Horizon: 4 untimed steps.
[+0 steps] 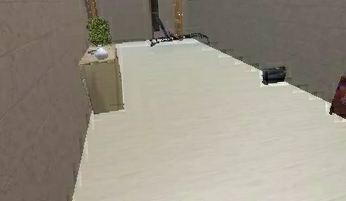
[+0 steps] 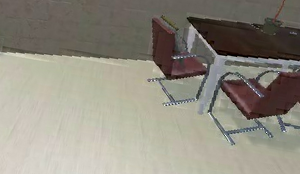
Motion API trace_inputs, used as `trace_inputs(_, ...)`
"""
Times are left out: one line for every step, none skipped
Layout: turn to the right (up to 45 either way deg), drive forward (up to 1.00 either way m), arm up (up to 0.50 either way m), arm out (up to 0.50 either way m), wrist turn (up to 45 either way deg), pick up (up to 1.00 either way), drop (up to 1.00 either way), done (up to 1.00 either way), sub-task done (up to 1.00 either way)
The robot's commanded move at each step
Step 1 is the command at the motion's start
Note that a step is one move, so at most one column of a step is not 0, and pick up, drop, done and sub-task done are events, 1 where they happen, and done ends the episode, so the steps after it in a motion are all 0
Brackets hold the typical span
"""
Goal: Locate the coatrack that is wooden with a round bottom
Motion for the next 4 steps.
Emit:
trace_inputs(0.0,1.0,0.0,0.0,0.0,0.0,0.0,0.0,0.0)
trace_inputs(0.0,1.0,0.0,0.0,0.0,0.0,0.0,0.0,0.0)
trace_inputs(-3.0,0.0,0.0,0.0,0.0,0.0,0.0,0.0,0.0)
trace_inputs(0.0,0.6,0.0,0.0,0.0,0.0,0.0,0.0,0.0)
